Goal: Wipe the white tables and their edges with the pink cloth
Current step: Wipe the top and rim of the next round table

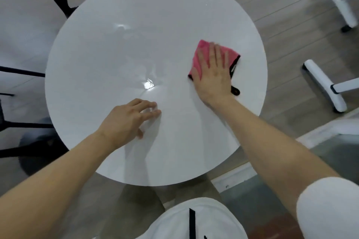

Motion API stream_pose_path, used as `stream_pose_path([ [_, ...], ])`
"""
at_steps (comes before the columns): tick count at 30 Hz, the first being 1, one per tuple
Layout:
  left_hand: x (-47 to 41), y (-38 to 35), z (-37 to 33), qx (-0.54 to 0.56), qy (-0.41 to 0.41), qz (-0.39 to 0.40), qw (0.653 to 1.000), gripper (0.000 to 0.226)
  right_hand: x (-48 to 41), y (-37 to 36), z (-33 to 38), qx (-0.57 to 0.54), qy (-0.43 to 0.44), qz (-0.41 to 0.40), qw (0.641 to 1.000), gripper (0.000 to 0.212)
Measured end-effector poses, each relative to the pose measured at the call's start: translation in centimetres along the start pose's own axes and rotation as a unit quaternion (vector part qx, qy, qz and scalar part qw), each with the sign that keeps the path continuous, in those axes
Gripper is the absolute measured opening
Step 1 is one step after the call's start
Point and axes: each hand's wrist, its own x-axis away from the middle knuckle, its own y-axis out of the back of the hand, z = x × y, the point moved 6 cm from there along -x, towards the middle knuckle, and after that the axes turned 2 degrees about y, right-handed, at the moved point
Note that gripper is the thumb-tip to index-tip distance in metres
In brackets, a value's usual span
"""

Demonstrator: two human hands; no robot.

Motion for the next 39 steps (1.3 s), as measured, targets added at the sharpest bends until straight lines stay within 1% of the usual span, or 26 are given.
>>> stream_pose_path([
  [2, 0.1, 0.0, -0.2, 0.005, 0.001, -0.005, 1.0, 0.103, 4.3, -0.2, 4.3, 0.002, 0.189, 0.053, 0.98, 0.064],
  [3, 0.2, 0.0, -0.3, 0.01, 0.0, -0.007, 1.0, 0.102, 5.0, 0.3, 3.8, 0.005, 0.254, 0.072, 0.964, 0.065],
  [4, 0.2, 0.0, -0.4, 0.015, -0.003, -0.009, 1.0, 0.102, 4.6, 0.8, 1.8, 0.008, 0.278, 0.076, 0.958, 0.068],
  [5, 0.1, 0.1, -0.5, 0.017, -0.008, -0.012, 1.0, 0.102, 3.3, 1.2, -0.7, 0.014, 0.26, 0.074, 0.963, 0.071],
  [6, 0.1, 0.2, -0.5, 0.018, -0.014, -0.019, 1.0, 0.101, 1.5, 1.4, -3.6, 0.028, 0.208, 0.073, 0.975, 0.075],
  [8, 0.1, 0.5, -0.3, 0.024, -0.022, -0.041, 0.999, 0.099, -1.8, 1.5, -8.2, 0.065, 0.039, 0.065, 0.995, 0.085],
  [10, 0.2, 0.8, -0.2, 0.028, -0.035, -0.058, 0.997, 0.094, -2.8, 1.2, -7.6, 0.044, -0.092, 0.055, 0.993, 0.088],
  [11, 0.4, 1.0, -0.1, 0.028, -0.039, -0.064, 0.997, 0.09, -2.4, 0.8, -5.0, 0.023, -0.123, 0.039, 0.991, 0.087],
  [12, 0.7, 1.2, 0.1, 0.027, -0.035, -0.072, 0.996, 0.086, -1.5, 0.1, -1.4, 0.01, -0.118, 0.025, 0.993, 0.085],
  [13, 1.2, 1.5, 0.4, 0.032, -0.021, -0.085, 0.996, 0.082, -0.2, -0.5, 3.2, 0.003, -0.071, 0.019, 0.997, 0.083],
  [16, 3.2, 3.3, 2.6, 0.058, 0.044, -0.137, 0.988, 0.074, 5.5, -1.7, 14.8, -0.036, 0.134, 0.067, 0.988, 0.077],
  [18, 4.2, 4.2, 5.0, 0.058, 0.061, -0.142, 0.986, 0.076, 7.5, -1.0, 15.2, -0.045, 0.211, 0.076, 0.973, 0.074],
  [19, 4.7, 4.4, 6.5, 0.053, 0.073, -0.135, 0.987, 0.081, 7.6, -0.8, 13.5, -0.044, 0.22, 0.072, 0.972, 0.073],
  [20, 5.1, 4.4, 8.0, 0.051, 0.09, -0.125, 0.987, 0.089, 7.5, -0.6, 10.8, -0.036, 0.198, 0.075, 0.977, 0.073],
  [21, 5.4, 4.4, 9.4, 0.053, 0.111, -0.111, 0.986, 0.1, 7.2, -0.2, 7.6, -0.023, 0.145, 0.073, 0.987, 0.073],
  [23, 6.1, 4.2, 12.1, 0.063, 0.168, -0.08, 0.98, 0.122, 6.8, 0.7, 1.5, -0.005, -0.019, 0.058, 0.998, 0.075],
  [24, 6.5, 4.1, 13.4, 0.069, 0.195, -0.069, 0.976, 0.13, 6.5, 0.8, 0.0, 0.004, -0.105, 0.043, 0.994, 0.076],
  [26, 6.9, 4.1, 16.2, 0.076, 0.234, -0.045, 0.968, 0.142, 5.4, 0.4, 2.5, 0.02, -0.235, -0.002, 0.972, 0.077],
  [27, 7.1, 4.1, 17.3, 0.076, 0.241, -0.027, 0.967, 0.145, 4.5, -0.1, 6.0, 0.018, -0.258, -0.016, 0.966, 0.077],
  [28, 7.2, 4.2, 18.2, 0.077, 0.244, -0.007, 0.967, 0.147, 3.6, -0.9, 10.5, 0.01, -0.239, -0.017, 0.971, 0.076],
  [30, 7.4, 3.9, 19.3, 0.073, 0.238, 0.028, 0.968, 0.148, 2.4, -2.8, 20.5, -0.018, -0.123, -0.005, 0.992, 0.073],
  [32, 7.6, 3.6, 19.3, 0.06, 0.224, 0.04, 0.972, 0.15, 3.6, -3.7, 27.6, -0.043, -0.011, 0.017, 0.999, 0.07],
  [33, 7.7, 3.4, 19.1, 0.051, 0.215, 0.039, 0.975, 0.151, 4.9, -3.6, 28.8, -0.047, 0.029, 0.025, 0.998, 0.069],
  [35, 7.9, 3.1, 19.0, 0.035, 0.201, 0.03, 0.979, 0.147, 7.6, -3.2, 27.0, -0.04, 0.074, 0.032, 0.996, 0.068],
  [37, 7.8, 3.1, 19.2, 0.019, 0.189, 0.026, 0.981, 0.145, 9.7, -2.2, 21.1, -0.026, 0.015, 0.042, 0.999, 0.069],
  [39, 7.8, 3.1, 19.3, 0.004, 0.176, 0.018, 0.984, 0.147, 11.7, -1.0, 14.4, -0.009, -0.118, 0.045, 0.992, 0.071],
])
